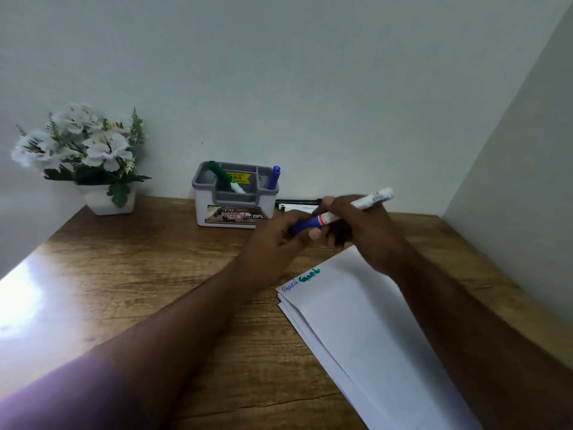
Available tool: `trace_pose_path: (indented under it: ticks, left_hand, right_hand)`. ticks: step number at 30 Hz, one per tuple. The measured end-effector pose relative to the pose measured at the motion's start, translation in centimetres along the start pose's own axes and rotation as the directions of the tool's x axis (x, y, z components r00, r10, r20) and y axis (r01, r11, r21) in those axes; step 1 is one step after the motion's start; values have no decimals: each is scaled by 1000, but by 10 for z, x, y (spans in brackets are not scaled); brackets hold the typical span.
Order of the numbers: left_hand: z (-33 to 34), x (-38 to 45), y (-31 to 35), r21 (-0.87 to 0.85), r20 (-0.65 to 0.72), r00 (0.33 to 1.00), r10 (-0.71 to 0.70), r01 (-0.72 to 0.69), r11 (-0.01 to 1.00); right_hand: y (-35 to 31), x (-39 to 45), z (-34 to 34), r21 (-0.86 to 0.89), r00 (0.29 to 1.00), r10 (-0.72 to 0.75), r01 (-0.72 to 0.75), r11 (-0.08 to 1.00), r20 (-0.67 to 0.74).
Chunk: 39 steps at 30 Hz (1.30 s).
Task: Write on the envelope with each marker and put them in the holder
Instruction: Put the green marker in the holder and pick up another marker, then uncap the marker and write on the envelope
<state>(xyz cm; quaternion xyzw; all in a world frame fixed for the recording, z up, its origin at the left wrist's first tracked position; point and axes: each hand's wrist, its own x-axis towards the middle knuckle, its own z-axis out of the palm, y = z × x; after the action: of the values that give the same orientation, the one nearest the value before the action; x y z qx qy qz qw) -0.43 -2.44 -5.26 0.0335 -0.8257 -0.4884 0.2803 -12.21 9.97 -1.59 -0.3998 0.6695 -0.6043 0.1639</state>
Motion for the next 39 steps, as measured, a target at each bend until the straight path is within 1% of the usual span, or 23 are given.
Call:
trace_pose_path:
  ticks: [2,3,5,7,9,11,13,15,17,19,21,22,24,25,26,28,29,31,34,37,39]
  left_hand:
    - [-2,1,-1,27,37,998,41,-42,999]
    - [-4,1,0,7,92,996,18,-19,1000]
    - [-9,3,1,-91,239,966,-94,119,989]
    - [-16,5,1,-195,342,924,-169,246,949]
    - [-21,7,3,-275,400,894,-201,326,904]
    - [-22,5,5,-295,436,874,-214,363,884]
    - [-21,4,5,-210,396,888,-235,336,918]
    - [-18,5,3,-22,273,940,-203,217,976]
    - [-15,6,1,179,149,987,-67,40,983]
    - [-14,4,1,264,88,993,76,-97,960]
    - [-13,2,-1,329,48,984,169,-175,928]
    - [-12,1,-4,359,31,981,192,-190,914]
    - [-12,1,-8,361,-14,982,191,-173,916]
    - [-12,0,-8,347,-26,981,194,-173,922]
    - [-11,1,-8,337,-30,979,199,-178,925]
    - [-11,2,-10,323,-23,977,213,-195,926]
    - [-11,2,-10,315,-21,977,212,-195,929]
    - [-11,2,-8,296,-14,980,200,-187,937]
    - [-11,2,-5,203,20,983,184,-184,962]
    - [-11,2,-2,87,47,991,127,-131,988]
    - [-14,2,-2,58,60,995,80,-83,995]
  right_hand:
    - [12,-3,-1,118,998,54,-58,991,41]
    - [15,-4,-4,171,994,82,-94,981,78]
    - [13,-7,-10,234,975,112,-156,960,191]
    - [11,-9,-14,261,955,102,-177,949,277]
    - [10,-11,-14,286,952,78,-166,944,297]
    - [11,-10,-12,309,956,49,-141,940,288]
    - [10,-9,-10,336,969,40,-124,934,244]
    - [11,-7,-7,360,983,56,-118,926,177]
    - [12,-5,-4,376,989,77,-120,919,128]
    - [12,-3,1,386,991,101,-127,914,86]
    - [11,-3,5,407,991,122,-132,904,50]
    - [12,-4,5,423,991,131,-134,896,36]
    - [16,-8,5,450,989,141,-144,881,40]
    - [19,-11,6,451,988,140,-155,879,67]
    - [22,-12,6,422,987,125,-156,893,101]
    - [27,-13,8,323,987,71,-115,939,143]
    - [29,-11,10,289,990,48,-85,954,134]
    - [30,-11,13,273,998,15,-32,961,63]
    - [33,-12,14,314,999,-14,2,949,36]
    - [35,-12,16,385,999,19,-37,922,49]
    - [34,-13,17,421,998,43,-60,905,49]
